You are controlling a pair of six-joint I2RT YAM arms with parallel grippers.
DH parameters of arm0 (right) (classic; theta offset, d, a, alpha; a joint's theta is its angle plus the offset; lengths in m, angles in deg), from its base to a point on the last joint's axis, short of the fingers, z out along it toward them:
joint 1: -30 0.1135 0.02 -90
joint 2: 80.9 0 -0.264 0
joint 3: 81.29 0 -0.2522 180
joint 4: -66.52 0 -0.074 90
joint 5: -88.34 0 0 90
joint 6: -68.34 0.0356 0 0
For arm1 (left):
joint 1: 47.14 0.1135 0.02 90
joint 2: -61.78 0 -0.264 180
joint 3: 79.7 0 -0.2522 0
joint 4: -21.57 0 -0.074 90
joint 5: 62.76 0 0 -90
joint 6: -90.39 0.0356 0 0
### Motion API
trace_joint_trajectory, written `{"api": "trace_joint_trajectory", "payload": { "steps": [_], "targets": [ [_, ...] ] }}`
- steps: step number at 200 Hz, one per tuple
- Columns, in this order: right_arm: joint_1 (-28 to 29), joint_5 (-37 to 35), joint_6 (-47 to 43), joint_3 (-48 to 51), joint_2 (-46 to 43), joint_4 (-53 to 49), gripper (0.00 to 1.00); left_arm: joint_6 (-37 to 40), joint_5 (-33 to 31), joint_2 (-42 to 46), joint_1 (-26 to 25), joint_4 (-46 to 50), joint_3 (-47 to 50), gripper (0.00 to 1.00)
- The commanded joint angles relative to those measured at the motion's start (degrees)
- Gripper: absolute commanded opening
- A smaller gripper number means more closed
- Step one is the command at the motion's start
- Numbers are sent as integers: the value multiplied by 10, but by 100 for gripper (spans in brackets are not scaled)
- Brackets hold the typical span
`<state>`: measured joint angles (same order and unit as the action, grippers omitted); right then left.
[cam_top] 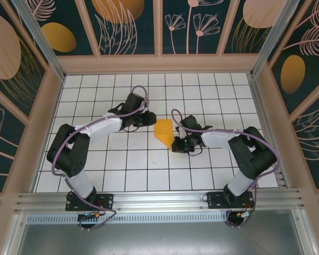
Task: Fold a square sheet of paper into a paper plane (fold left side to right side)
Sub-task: Third fold the triangle at the center of the table.
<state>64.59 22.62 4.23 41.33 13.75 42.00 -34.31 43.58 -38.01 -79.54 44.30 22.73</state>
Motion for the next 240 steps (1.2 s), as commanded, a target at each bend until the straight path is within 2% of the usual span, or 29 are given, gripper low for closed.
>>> {"api": "trace_joint_trajectory", "payload": {
  "steps": [1,48,94,125,160,240],
  "targets": [
    [4,-65,-1,25,34,-90,7,-5,59,-27,-39,-16,20,32],
    [4,-65,0,24,35,-91,7,-20,78,-83,-56,-50,11,32],
    [5,-57,7,18,19,-87,8,-11,42,-120,-56,-34,13,31],
    [6,-50,21,2,-20,-82,8,-7,31,-128,-56,-33,26,31],
    [16,-33,78,-21,-76,-46,8,-5,28,-134,-56,-34,34,31],
    [58,-76,144,-82,14,-9,6,-5,31,-133,-56,-39,37,30]
  ]
}}
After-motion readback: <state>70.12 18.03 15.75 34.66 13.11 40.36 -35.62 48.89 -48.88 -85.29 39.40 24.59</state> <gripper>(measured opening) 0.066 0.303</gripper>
